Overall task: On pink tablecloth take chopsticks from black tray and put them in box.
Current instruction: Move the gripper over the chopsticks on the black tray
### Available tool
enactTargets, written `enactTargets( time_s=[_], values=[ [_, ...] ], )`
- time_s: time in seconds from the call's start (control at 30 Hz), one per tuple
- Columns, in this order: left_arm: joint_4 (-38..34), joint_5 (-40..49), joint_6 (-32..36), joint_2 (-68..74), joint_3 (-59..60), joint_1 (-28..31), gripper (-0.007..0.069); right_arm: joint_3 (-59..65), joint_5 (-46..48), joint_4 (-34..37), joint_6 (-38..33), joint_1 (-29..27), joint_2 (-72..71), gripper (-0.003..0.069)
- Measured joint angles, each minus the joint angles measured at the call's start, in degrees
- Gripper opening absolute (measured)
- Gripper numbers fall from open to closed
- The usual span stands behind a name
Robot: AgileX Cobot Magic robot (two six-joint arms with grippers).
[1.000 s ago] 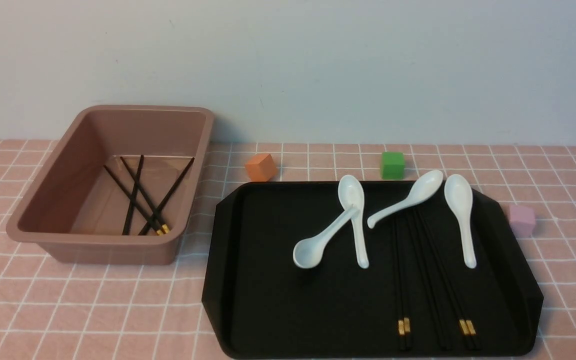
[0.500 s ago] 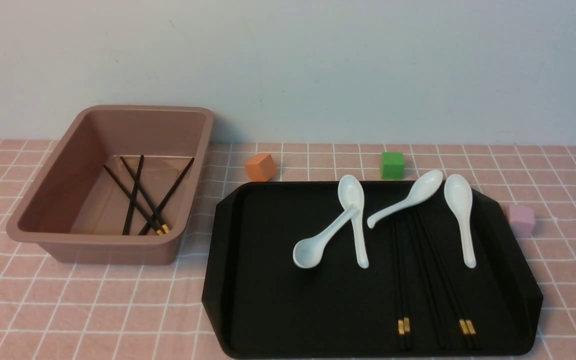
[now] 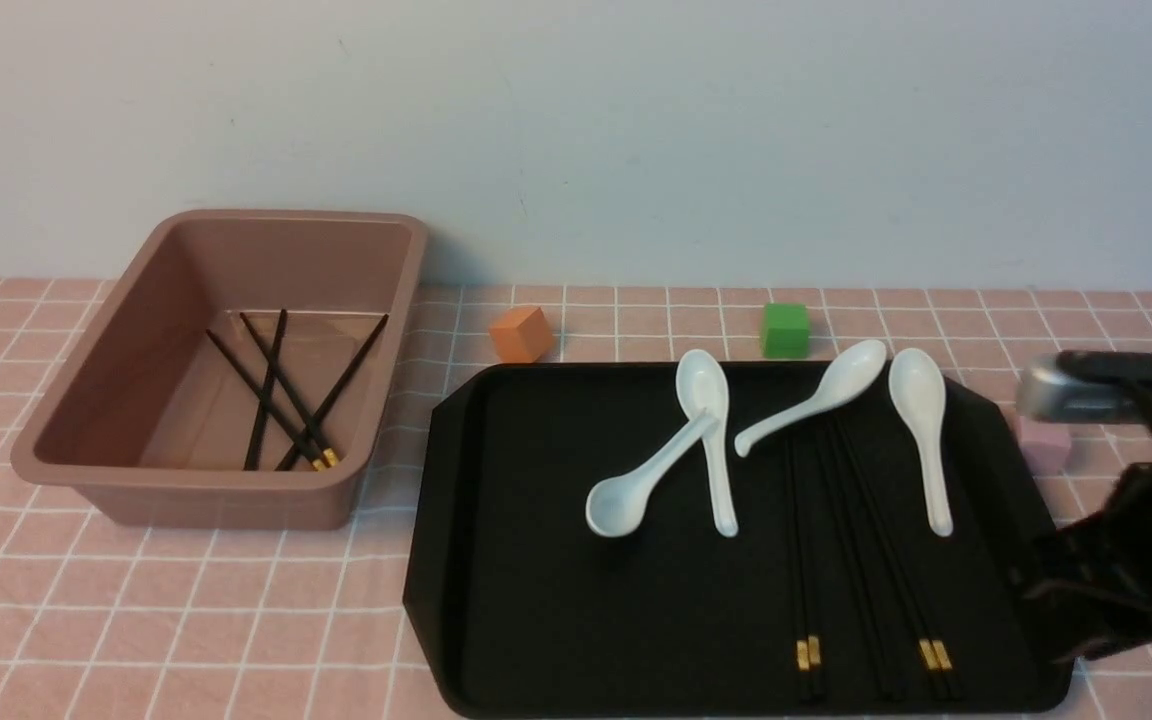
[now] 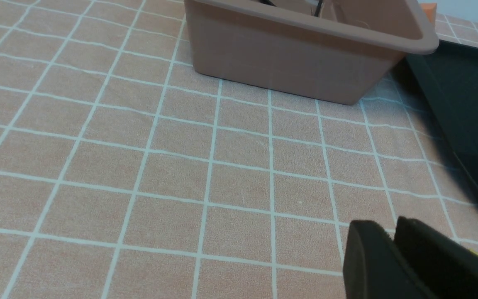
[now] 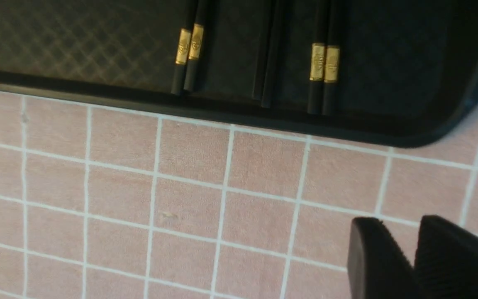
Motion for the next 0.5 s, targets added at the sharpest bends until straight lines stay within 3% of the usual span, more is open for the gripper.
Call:
enactTargets(
  time_s=[0.17, 0.3, 0.5],
  values=[
    [0.00, 0.00, 0.00, 0.00, 0.00, 0.00, 0.0107, -6.00, -0.39, -2.84, 3.58, 4.82, 11.70, 0.0139],
    [0.00, 0.00, 0.00, 0.00, 0.00, 0.00, 0.0113, -9.67, -1.99, -8.27, 7.77, 7.40, 18.05, 0.0190],
    [0.00, 0.00, 0.00, 0.00, 0.00, 0.00, 0.0118, -10.28, -8.84, -12.07, 13.37, 6.73, 19.87, 0.0280]
  ],
)
